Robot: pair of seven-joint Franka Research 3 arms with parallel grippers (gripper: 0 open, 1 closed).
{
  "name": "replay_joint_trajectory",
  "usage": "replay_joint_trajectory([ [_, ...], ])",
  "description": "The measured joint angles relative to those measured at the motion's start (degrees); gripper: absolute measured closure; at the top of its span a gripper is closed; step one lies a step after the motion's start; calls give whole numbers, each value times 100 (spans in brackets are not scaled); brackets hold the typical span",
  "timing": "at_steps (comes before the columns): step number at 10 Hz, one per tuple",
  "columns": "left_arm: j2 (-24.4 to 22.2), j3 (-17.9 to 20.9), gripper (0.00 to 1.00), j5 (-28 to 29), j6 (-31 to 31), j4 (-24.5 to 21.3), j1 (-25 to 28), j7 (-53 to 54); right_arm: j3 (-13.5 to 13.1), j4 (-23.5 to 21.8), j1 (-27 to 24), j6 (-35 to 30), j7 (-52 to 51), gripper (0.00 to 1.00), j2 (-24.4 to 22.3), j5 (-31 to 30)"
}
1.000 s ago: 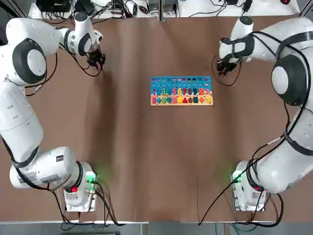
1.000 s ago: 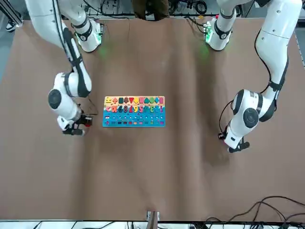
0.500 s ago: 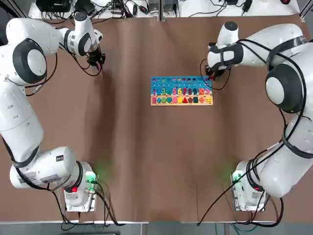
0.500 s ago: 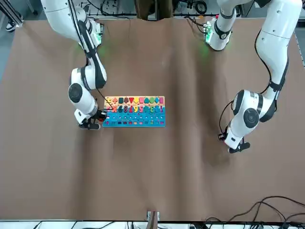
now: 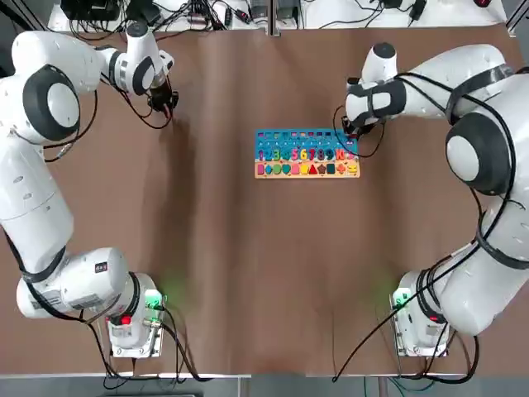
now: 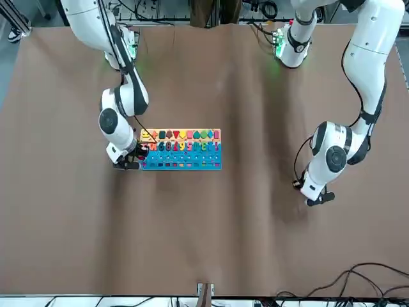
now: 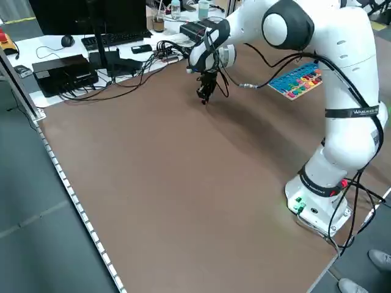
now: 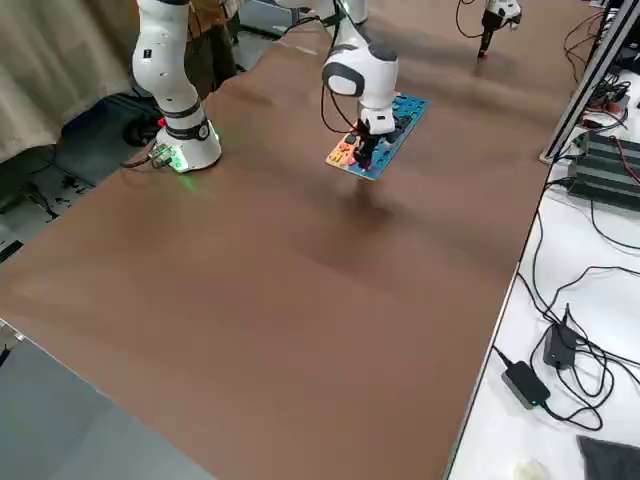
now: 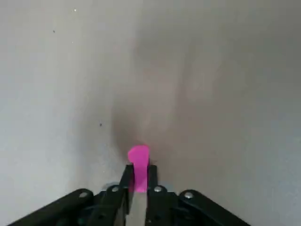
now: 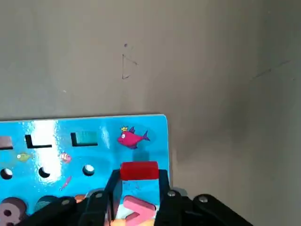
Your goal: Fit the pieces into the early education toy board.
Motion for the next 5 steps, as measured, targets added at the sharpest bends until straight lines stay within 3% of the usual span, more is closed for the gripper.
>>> replay_joint_trajectory([
  [3,-117,-106,86,47,1,7,-31,20,-1,-110,19,78,35,64,8,2],
  [5,-474,-389,86,48,-10,-251,-286,11,-1,-117,26,82,51,64,16,4],
])
